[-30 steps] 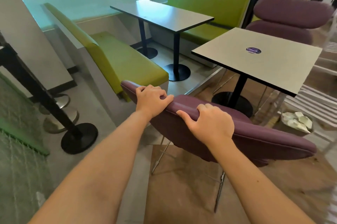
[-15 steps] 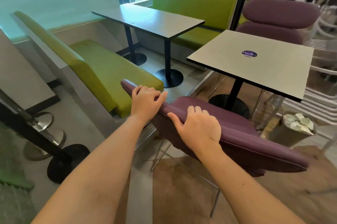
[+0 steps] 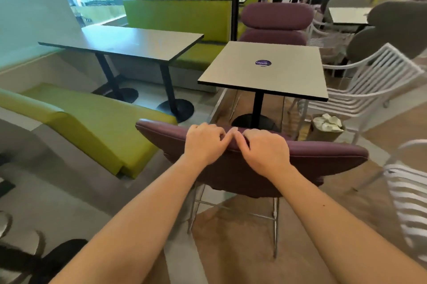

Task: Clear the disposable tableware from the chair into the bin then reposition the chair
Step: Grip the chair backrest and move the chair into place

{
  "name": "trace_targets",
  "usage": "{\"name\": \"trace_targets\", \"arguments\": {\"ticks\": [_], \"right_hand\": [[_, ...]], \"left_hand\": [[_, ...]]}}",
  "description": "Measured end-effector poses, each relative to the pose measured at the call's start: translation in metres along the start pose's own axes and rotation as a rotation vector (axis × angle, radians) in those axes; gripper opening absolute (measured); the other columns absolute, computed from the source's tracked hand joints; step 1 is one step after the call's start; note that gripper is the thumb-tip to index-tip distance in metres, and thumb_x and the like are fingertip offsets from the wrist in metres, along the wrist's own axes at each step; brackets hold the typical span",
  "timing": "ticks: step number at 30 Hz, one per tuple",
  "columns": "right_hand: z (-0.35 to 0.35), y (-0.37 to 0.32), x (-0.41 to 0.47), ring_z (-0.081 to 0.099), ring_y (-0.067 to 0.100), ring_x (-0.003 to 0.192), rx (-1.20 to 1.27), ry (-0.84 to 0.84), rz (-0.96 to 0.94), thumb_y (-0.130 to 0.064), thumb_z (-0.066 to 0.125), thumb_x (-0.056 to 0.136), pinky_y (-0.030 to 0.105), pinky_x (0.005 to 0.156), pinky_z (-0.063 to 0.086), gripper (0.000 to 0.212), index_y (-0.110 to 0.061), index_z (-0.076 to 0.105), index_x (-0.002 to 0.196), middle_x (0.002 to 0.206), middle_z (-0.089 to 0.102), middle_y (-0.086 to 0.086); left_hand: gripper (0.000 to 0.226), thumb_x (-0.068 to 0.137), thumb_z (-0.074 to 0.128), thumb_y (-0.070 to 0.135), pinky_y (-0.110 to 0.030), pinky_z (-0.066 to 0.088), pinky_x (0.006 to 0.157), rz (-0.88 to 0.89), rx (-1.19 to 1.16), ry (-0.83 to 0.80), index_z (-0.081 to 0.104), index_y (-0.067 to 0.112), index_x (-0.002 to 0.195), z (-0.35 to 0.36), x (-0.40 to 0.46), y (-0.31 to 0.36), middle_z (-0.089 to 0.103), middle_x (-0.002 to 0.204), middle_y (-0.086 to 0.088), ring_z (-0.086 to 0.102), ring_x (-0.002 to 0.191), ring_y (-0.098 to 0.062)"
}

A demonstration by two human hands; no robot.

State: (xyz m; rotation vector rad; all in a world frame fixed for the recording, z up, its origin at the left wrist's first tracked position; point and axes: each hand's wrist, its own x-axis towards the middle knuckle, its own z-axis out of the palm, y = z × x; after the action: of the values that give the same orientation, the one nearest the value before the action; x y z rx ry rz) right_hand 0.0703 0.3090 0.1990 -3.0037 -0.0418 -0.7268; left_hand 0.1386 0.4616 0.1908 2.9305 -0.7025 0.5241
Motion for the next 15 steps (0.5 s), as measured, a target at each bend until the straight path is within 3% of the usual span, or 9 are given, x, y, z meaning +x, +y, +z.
{"name": "trace_targets", "arguments": {"ticks": [5,10,15], "right_hand": [[-0.010,0.038,-0.020,0.057,0.021,0.062,-0.142,0.030,0.310,-0.052,0.032,0.097,0.030,0.063,0.029,0.055,-0.024,0.052,0.055,0.056,0.049,-0.004],[-0.008,0.037,-0.027,0.057,0.025,0.073,-0.196,0.025,0.408,-0.043,0.032,0.096,0.037,0.074,0.038,0.052,-0.017,0.065,0.066,0.068,0.064,0.002],[-0.007,0.028,-0.021,0.052,0.025,0.072,-0.200,0.009,0.474,-0.037,0.027,0.090,0.037,0.074,0.036,0.045,-0.018,0.058,0.063,0.071,0.065,0.004]], "left_hand": [[0.063,0.097,0.020,0.061,-0.034,0.040,0.075,0.013,-0.050,0.044,0.062,0.028,0.063,0.000,-0.005,0.001,0.050,0.062,0.010,0.055,0.068,-0.014],[0.058,0.096,0.029,0.049,-0.033,0.042,0.069,0.052,-0.115,0.107,0.065,0.024,0.058,0.003,-0.005,-0.006,0.056,0.056,0.007,0.054,0.060,-0.014],[0.053,0.093,0.033,0.041,-0.029,0.039,0.058,0.120,-0.144,0.146,0.063,0.022,0.054,0.006,0.002,-0.019,0.050,0.051,0.007,0.047,0.051,-0.013]]}}
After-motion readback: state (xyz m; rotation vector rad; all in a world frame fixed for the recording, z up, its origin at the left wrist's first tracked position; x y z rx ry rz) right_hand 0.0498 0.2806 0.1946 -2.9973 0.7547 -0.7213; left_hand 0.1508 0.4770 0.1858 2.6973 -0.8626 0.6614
